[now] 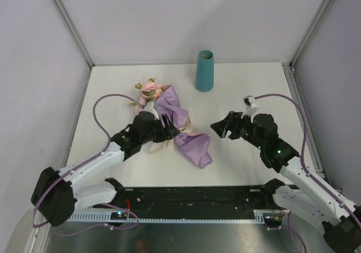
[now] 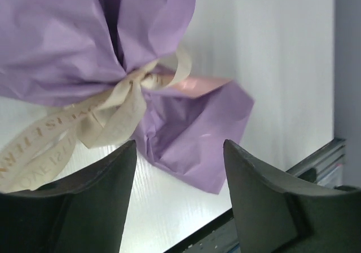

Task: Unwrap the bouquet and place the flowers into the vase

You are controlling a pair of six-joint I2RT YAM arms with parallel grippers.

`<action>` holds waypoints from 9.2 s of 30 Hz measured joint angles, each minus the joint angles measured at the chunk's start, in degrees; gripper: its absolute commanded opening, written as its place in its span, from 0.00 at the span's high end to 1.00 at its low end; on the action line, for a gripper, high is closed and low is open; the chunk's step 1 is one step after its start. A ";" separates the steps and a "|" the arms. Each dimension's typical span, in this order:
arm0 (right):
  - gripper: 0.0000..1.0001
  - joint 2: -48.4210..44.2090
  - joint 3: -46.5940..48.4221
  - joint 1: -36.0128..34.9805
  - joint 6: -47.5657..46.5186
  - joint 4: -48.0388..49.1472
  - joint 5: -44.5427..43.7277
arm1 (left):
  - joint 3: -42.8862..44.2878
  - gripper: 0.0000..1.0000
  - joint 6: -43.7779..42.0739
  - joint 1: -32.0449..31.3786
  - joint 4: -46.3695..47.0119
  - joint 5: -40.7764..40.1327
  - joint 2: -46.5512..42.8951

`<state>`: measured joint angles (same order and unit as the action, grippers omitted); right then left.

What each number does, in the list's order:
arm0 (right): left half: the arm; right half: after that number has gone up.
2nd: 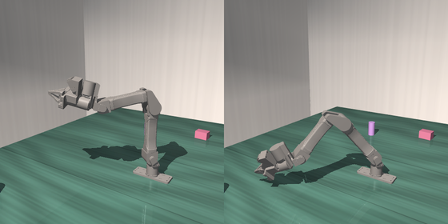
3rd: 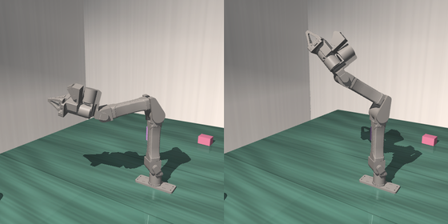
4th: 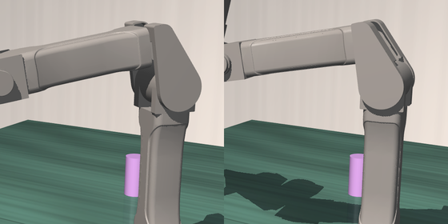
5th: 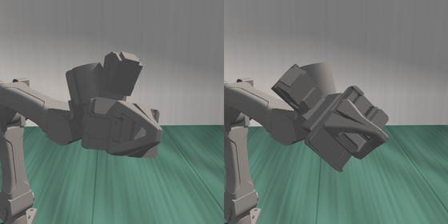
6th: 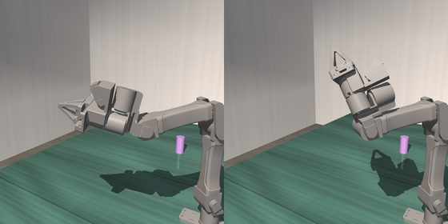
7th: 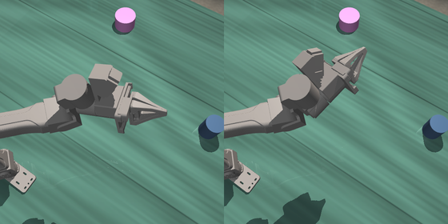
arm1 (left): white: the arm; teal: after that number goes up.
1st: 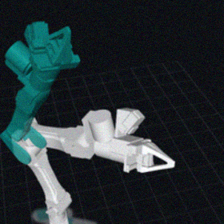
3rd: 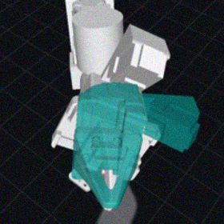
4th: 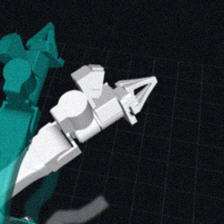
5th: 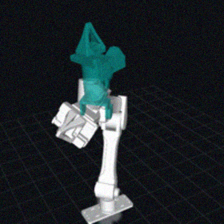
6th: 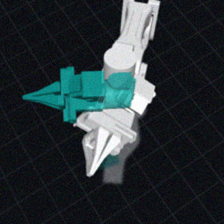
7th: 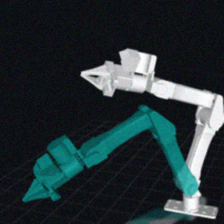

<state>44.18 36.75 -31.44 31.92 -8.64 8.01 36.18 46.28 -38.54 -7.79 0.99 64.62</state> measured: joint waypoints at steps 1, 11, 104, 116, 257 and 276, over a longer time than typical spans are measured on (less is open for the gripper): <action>0.30 0.98 0.00 -1.46 -0.37 1.40 -0.09 | 0.85 0.32 -0.33 1.11 -0.87 0.42 -1.42; 0.35 17.70 0.92 -17.94 -18.84 15.72 -4.96 | 1.86 0.31 -2.40 23.28 -8.79 8.22 -13.40; 1.00 48.09 8.92 -27.98 -43.19 41.83 -26.25 | -14.88 1.00 2.84 30.91 1.46 20.13 1.86; 1.00 37.29 4.39 -21.14 -24.98 35.50 -33.44 | -15.98 1.00 3.74 30.77 2.60 17.97 0.02; 0.40 38.34 -13.18 -3.69 -14.91 45.77 13.09 | 23.08 1.00 -20.35 22.99 -26.88 21.68 24.59; 0.43 41.97 -13.18 -6.95 -15.76 42.05 1.92 | 19.41 1.00 -14.86 22.97 -25.70 17.05 20.57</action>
<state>86.15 23.57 -38.39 16.16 33.41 9.93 55.59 31.42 -15.57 -33.50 18.04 85.19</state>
